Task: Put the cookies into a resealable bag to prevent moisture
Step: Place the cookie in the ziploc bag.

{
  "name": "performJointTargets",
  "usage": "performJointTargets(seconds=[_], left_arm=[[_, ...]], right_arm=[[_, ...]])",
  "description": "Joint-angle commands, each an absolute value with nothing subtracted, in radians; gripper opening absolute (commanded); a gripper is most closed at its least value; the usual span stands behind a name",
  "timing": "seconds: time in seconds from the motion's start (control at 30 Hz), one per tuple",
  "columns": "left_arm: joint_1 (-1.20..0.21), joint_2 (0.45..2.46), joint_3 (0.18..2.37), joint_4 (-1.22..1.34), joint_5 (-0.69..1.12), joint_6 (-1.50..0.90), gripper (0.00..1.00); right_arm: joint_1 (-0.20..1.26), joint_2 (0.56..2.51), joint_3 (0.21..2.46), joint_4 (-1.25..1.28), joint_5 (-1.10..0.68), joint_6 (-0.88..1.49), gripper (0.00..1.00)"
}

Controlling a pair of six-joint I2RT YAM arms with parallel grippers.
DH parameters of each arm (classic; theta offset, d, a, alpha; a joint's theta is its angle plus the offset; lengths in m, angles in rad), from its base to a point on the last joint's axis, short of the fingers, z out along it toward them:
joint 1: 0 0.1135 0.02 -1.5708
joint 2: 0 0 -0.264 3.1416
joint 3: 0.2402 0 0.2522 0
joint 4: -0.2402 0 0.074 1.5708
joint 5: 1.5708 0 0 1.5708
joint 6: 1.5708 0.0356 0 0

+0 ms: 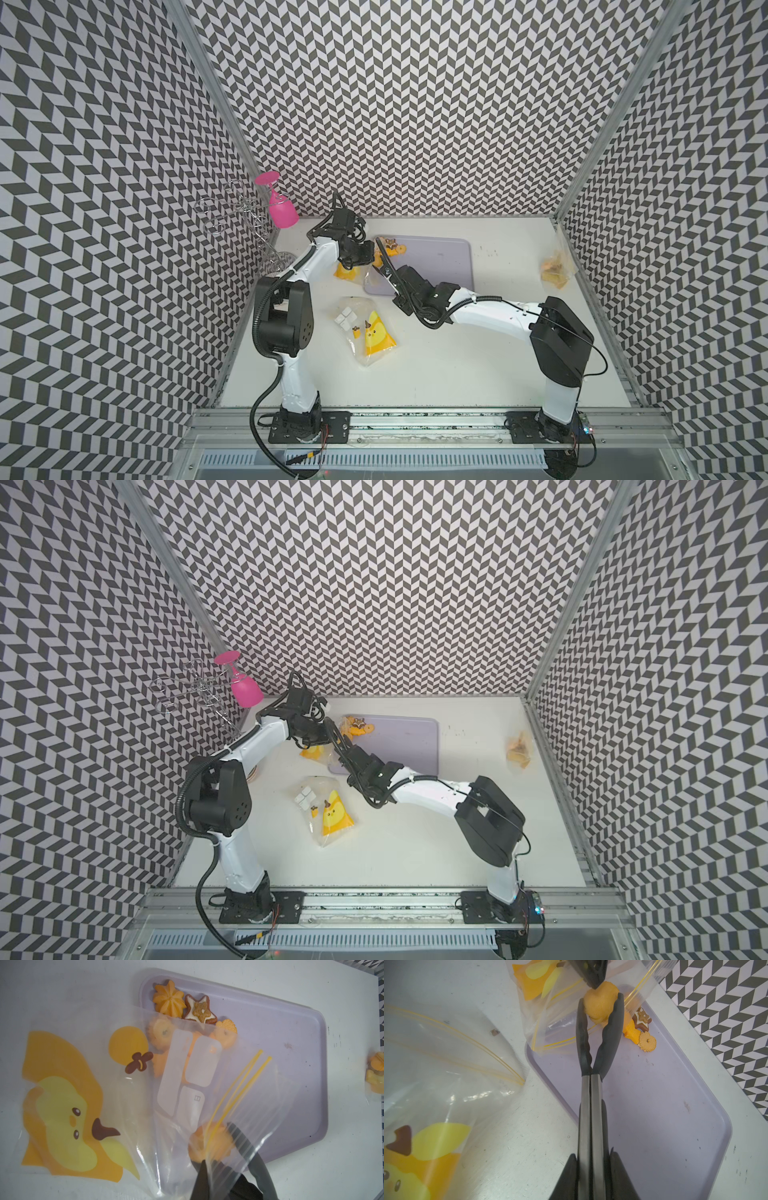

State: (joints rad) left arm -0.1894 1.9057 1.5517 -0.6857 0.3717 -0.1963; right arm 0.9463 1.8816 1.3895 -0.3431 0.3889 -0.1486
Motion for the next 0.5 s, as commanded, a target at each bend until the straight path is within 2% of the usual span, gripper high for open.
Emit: performJointTargets(seconds=[0.0,0.47], left_arm=[[-0.192,1.902,1.574,-0.698,0.402,-0.173,0.00],[-0.195,1.896,1.573,-0.695,0.424,-0.167,0.00]], right_arm=[[0.949,1.904,1.445,-0.314,0.382,-0.184,0.18],[0.934,2.021,1.594,-0.373,0.307,-0.194,0.18]])
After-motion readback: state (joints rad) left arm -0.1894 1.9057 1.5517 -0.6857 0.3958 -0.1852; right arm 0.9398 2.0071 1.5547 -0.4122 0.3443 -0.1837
